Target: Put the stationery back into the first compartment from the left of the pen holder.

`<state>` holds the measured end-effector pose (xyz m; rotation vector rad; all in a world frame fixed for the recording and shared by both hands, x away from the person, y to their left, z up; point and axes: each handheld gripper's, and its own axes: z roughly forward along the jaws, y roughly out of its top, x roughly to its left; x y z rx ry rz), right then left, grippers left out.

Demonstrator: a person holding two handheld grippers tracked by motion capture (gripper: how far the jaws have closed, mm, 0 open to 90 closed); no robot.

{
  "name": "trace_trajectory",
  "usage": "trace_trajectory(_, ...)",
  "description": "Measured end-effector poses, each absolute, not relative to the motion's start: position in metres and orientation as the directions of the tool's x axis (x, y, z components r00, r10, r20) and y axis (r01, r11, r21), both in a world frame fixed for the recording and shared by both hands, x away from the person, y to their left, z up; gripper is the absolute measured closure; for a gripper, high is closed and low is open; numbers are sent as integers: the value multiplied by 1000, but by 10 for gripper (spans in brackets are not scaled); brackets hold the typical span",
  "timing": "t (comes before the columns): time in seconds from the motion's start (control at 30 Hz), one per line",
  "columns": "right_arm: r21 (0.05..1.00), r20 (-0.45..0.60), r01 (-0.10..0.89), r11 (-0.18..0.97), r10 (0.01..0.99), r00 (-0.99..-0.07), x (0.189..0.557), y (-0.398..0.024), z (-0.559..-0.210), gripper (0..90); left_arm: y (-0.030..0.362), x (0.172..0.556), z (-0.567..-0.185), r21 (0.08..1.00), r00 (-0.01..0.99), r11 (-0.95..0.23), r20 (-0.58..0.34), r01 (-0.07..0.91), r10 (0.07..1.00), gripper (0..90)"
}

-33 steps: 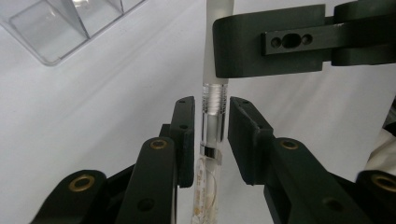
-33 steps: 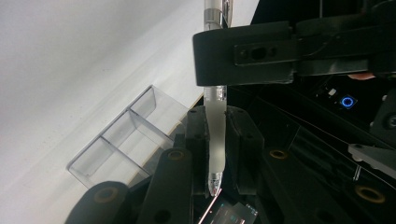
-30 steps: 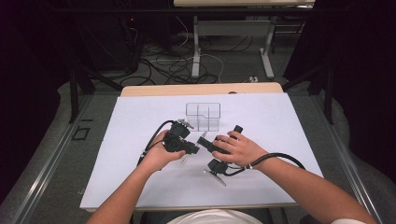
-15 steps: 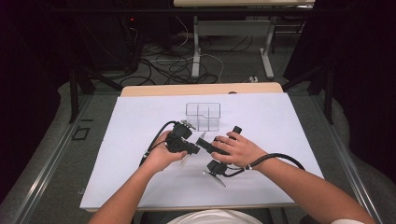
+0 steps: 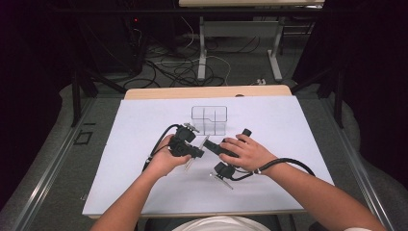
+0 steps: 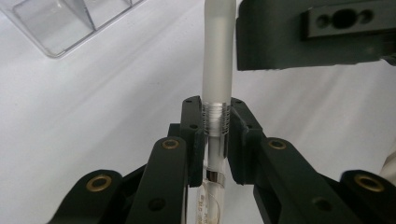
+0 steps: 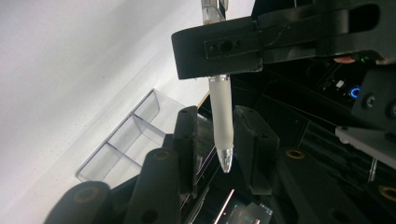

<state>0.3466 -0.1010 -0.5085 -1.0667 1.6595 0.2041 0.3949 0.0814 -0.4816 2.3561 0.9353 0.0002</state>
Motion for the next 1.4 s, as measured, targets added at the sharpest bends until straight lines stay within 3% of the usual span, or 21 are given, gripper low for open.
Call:
trace_trajectory(0.13,-347,-848,-724,596,-529,-29,349,-100,-505,638,86,396,-481,534,743,-561,-213,633,635,791)
trace_trajectory(0.4,-175,-882,-694,698,-424,-204,350,-105,-501,579,95,400,-481,550,725,-532,-218,645,654,791)
trace_trajectory(0.67,80,-912,-667,741,-215,-349,347,-111,-495,491,99,401,-478,579,727,-514,-217,633,651,791)
trace_trajectory(0.9,323,-861,-544,774,2,-508,344,-117,-489,432,102,403,-473,599,722,-492,-223,632,655,791)
trace_trajectory(1.17,611,-681,-316,726,279,-677,349,-131,-491,338,104,405,-467,642,711,-446,-230,624,664,791)
trace_trajectory(1.4,721,-532,-141,679,412,-740,355,-143,-498,253,103,406,-465,677,701,-398,-247,619,669,790)
